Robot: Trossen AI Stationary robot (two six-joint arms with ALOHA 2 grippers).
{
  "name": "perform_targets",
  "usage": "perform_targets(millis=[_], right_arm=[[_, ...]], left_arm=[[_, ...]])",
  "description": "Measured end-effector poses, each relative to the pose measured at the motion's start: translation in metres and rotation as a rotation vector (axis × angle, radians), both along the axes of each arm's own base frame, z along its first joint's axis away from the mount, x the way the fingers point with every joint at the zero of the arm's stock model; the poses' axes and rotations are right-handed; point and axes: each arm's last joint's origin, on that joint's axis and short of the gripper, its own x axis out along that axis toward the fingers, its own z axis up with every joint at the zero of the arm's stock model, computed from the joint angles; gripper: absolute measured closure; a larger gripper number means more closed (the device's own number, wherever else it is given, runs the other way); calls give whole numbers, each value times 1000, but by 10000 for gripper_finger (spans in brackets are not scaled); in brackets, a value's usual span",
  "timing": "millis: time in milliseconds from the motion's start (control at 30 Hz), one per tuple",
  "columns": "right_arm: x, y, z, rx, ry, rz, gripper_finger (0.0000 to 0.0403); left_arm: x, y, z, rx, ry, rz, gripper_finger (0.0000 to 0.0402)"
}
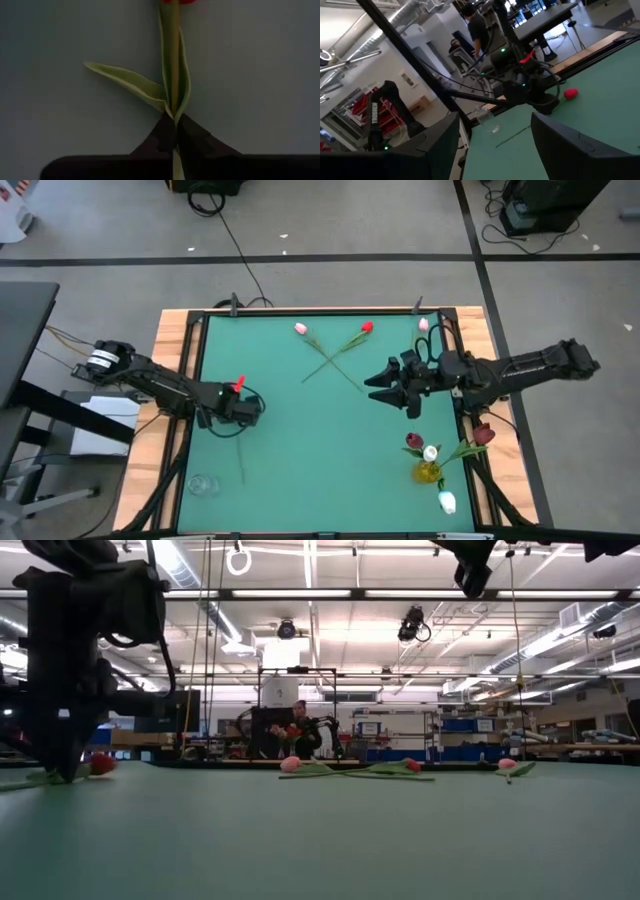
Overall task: Sort flowers into vase by color
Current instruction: Put the bottom red tulip into the transparent flower vase
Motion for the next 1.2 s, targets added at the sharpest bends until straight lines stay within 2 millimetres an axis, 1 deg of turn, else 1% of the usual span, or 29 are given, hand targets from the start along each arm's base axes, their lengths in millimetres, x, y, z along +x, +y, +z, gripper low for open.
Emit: perform_targets(millis=[100,200,267,400,467,533,600,667,733,800,867,933,1033,1200], right_arm=[[0,-4,0,9,2,0,149],[0,-7,0,10,2,-4,149],[1,-8,0,10,2,-11,149],[1,-9,0,-13,1,-45,149],[1,-10,-1,-17,3,-64,149],[1,-10,-1,1,4,-81,149],[1,-11,-1,39,7,-98,149],[1,-12,-1,91,10,-126,149],[2,-12,-1,135,11,-159,149],[2,-11,-2,171,14,-188,149],[4,-10,-2,204,7,-214,149],[6,-9,-3,234,-3,-235,149],[10,-8,-2,290,-34,-236,149],[19,-3,-2,376,-86,-227,149]], left_arm=[[6,-2,6,6,-29,-68,391],[17,-7,20,26,-77,-201,390],[26,-12,33,78,-118,-285,390],[45,-24,69,222,-217,-478,390],[48,-34,91,305,-238,-552,390],[46,-46,112,419,-264,-592,390],[36,-60,131,540,-295,-637,390],[20,-70,147,627,-338,-667,390],[1,-78,158,692,-383,-695,390],[-16,-86,168,763,-472,-732,390],[-33,-91,179,821,-550,-806,390],[-50,-96,188,845,-613,-913,390],[-74,-101,202,834,-722,-1083,390],[-105,-108,224,904,-912,-1242,390]])
